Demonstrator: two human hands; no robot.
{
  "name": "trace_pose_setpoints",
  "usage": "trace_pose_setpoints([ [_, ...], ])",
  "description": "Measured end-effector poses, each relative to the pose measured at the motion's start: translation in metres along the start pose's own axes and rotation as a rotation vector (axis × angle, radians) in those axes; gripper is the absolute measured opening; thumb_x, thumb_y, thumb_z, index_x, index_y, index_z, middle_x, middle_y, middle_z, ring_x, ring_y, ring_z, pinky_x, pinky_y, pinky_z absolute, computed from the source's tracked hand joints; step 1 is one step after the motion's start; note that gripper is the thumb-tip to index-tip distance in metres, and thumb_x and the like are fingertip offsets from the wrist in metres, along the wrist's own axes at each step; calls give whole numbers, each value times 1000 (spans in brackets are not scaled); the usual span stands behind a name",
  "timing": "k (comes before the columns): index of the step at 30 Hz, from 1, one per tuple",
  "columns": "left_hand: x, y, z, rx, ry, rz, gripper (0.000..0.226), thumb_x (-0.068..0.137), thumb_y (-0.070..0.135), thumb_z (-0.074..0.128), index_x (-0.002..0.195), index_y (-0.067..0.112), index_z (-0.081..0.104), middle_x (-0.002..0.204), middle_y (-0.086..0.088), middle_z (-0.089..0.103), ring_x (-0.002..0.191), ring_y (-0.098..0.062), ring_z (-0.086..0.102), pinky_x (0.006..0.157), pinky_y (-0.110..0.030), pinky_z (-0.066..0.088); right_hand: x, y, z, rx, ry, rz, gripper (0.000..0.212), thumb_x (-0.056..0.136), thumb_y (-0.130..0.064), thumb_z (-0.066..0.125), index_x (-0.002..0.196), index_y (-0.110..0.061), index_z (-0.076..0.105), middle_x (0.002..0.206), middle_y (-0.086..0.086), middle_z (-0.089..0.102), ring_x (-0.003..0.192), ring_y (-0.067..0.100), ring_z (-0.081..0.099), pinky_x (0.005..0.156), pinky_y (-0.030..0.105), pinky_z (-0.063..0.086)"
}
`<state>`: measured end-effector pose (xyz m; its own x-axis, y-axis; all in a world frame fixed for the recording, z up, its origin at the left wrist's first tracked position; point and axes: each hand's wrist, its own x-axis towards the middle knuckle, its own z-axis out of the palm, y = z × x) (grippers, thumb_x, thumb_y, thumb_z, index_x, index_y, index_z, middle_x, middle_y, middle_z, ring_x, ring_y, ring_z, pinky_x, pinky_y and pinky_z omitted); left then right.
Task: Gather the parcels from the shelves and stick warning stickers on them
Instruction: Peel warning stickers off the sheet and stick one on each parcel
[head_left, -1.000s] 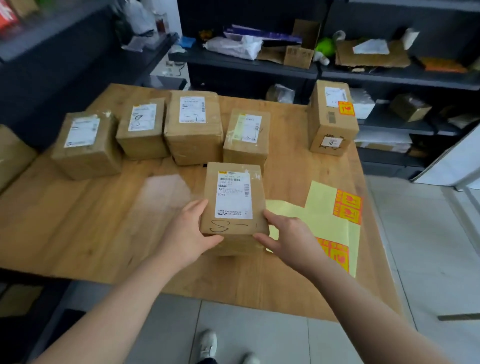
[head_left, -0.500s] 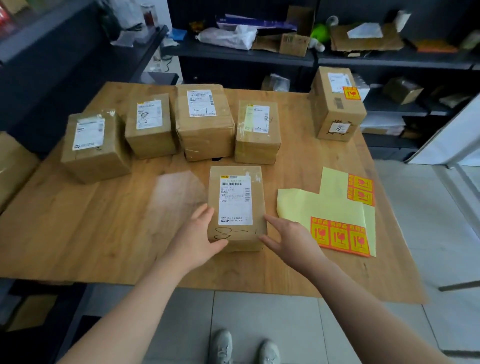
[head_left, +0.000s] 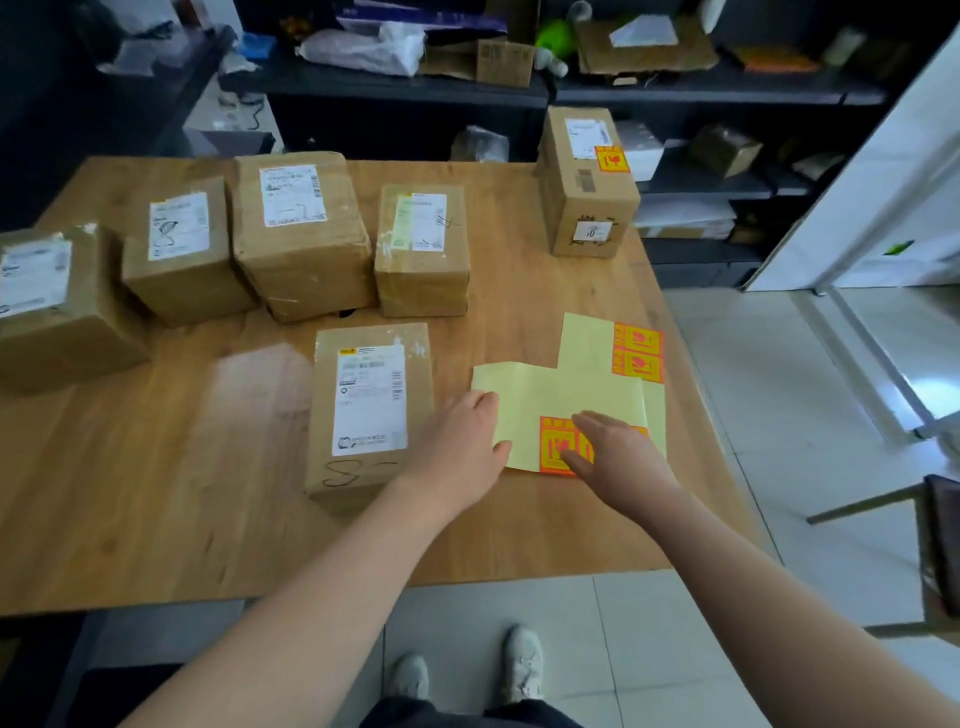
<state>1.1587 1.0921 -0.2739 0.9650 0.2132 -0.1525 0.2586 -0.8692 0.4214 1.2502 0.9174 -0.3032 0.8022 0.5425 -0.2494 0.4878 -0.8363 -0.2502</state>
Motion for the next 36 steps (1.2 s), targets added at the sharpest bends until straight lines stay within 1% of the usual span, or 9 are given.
trace_pose_setpoints([
  [3, 19, 12, 34, 19, -134, -129, 35, 94, 32, 53, 121, 9, 50, 123, -8, 54, 110, -25, 53, 84, -35, 47, 8, 21, 6, -1, -45, -6, 49, 94, -39, 53, 136, -15, 47, 139, 5, 51, 126, 25, 48, 98, 36, 44],
  [6, 32, 14, 60, -19, -195, -308, 39, 93, 33, 56, 119, 6, 50, 119, -11, 54, 107, -29, 55, 76, -34, 42, 19, 36, 14, -5, -104, -41, 50, 94, -38, 53, 138, -16, 44, 141, 6, 48, 128, 26, 45, 102, 38, 42],
  [12, 58, 23, 91, -150, -73, -451, 64, 84, 30, 70, 133, 0, 41, 129, -17, 51, 121, -34, 49, 95, -39, 42, 32, 58, 35, -43, -175, -146, 59, 95, -39, 51, 146, -16, 34, 156, 3, 27, 142, 23, 27, 115, 35, 28],
  [16, 67, 31, 100, -336, -48, -493, 34, 84, 20, 71, 108, 1, 56, 111, -15, 62, 100, -32, 61, 76, -33, 45, 33, 69, 42, -55, -140, -222, 59, 94, -40, 52, 145, -17, 35, 157, 2, 25, 143, 22, 24, 116, 35, 25],
  [19, 66, 29, 110, -629, -38, -596, 14, 88, 10, 65, 93, -2, 59, 103, -17, 67, 77, -31, 69, 71, -43, 58, 32, 73, 44, 29, -119, -216, 52, 92, -35, 56, 139, -17, 46, 154, 3, 31, 140, 23, 29, 114, 35, 27],
  [21, 63, 29, 112, -758, -14, -652, 9, 88, 7, 65, 88, 3, 57, 102, -17, 66, 71, -27, 69, 69, -45, 60, 30, 73, 45, 151, -55, -187, 39, 90, -31, 61, 126, -18, 60, 143, 4, 45, 130, 24, 43, 107, 34, 36],
  [26, 55, 31, 114, -858, -1, -647, 16, 87, 7, 68, 96, 6, 55, 98, -17, 67, 65, -24, 68, 59, -35, 60, 24, 66, 55, 275, 11, -180, 16, 84, -29, 67, 95, -20, 74, 106, 0, 60, 103, 20, 54, 88, 34, 43],
  [31, 48, 32, 118, -1006, -74, -662, 33, 80, -9, 69, 105, 3, 52, 103, -19, 65, 73, -25, 70, 62, -31, 61, 22, 64, 62, 284, 14, -162, 16, 83, -35, 68, 90, -22, 75, 103, -3, 62, 105, 20, 50, 92, 36, 37],
  [36, 48, 32, 119, -1043, -77, -666, 30, 88, -3, 62, 114, 5, 50, 104, -17, 65, 71, -24, 71, 64, -32, 61, 22, 63, 62, 367, 4, -134, 18, 81, -39, 70, 88, -23, 75, 105, -6, 61, 105, 16, 48, 94, 34, 37],
])
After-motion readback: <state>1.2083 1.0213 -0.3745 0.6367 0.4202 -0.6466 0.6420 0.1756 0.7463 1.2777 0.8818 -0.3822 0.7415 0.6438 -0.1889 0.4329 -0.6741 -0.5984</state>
